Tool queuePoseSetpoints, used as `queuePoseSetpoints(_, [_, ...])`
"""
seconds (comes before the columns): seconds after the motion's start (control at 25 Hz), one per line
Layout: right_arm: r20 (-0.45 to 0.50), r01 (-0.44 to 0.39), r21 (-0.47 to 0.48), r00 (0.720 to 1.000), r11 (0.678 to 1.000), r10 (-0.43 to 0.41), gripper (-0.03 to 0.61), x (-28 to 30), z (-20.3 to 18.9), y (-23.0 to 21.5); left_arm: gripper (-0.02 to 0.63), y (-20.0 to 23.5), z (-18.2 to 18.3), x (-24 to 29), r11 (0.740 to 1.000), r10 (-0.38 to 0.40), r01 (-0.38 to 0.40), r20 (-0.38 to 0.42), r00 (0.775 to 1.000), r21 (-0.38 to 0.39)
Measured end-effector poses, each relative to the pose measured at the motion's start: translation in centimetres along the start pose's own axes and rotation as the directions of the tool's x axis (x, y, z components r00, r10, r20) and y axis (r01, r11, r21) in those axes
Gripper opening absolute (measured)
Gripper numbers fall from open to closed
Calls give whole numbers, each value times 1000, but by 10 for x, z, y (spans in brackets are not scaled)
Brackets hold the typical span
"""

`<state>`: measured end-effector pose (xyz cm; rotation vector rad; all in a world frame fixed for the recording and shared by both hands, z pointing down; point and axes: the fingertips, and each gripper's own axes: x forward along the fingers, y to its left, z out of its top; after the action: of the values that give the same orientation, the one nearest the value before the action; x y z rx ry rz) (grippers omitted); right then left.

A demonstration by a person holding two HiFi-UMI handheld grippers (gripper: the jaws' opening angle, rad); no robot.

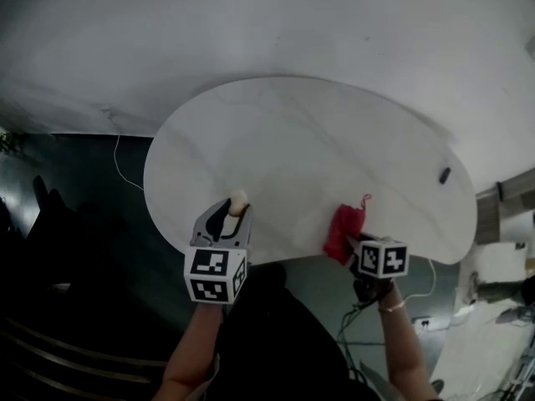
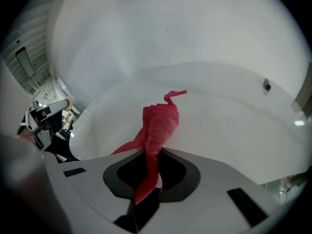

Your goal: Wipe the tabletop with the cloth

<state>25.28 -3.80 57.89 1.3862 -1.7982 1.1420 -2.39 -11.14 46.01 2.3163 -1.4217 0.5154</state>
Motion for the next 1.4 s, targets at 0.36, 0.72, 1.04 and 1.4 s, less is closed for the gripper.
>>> queuePoseSetpoints(0.36, [71,-367,-124,923,922,377,51,-5,91,144,144,61,-8,-39,980,186,-185,3,983,-75])
queuePoseSetpoints(0.72, [-209,-693,-311,717,650,665,51,74,78,388,144,158,-39,-124,889,426,-424,-27,904,-170])
queuePoseSetpoints(1.04, [-325,-708,-319,706,631,629,51,127,37,470,144,188,-72,-165,826,508,-508,-70,859,-243])
queuePoseSetpoints(1.4, [-295,-512,-361,856,780,425,51,141,40,386,144,172,-60,-142,881,425,-421,-33,905,-217])
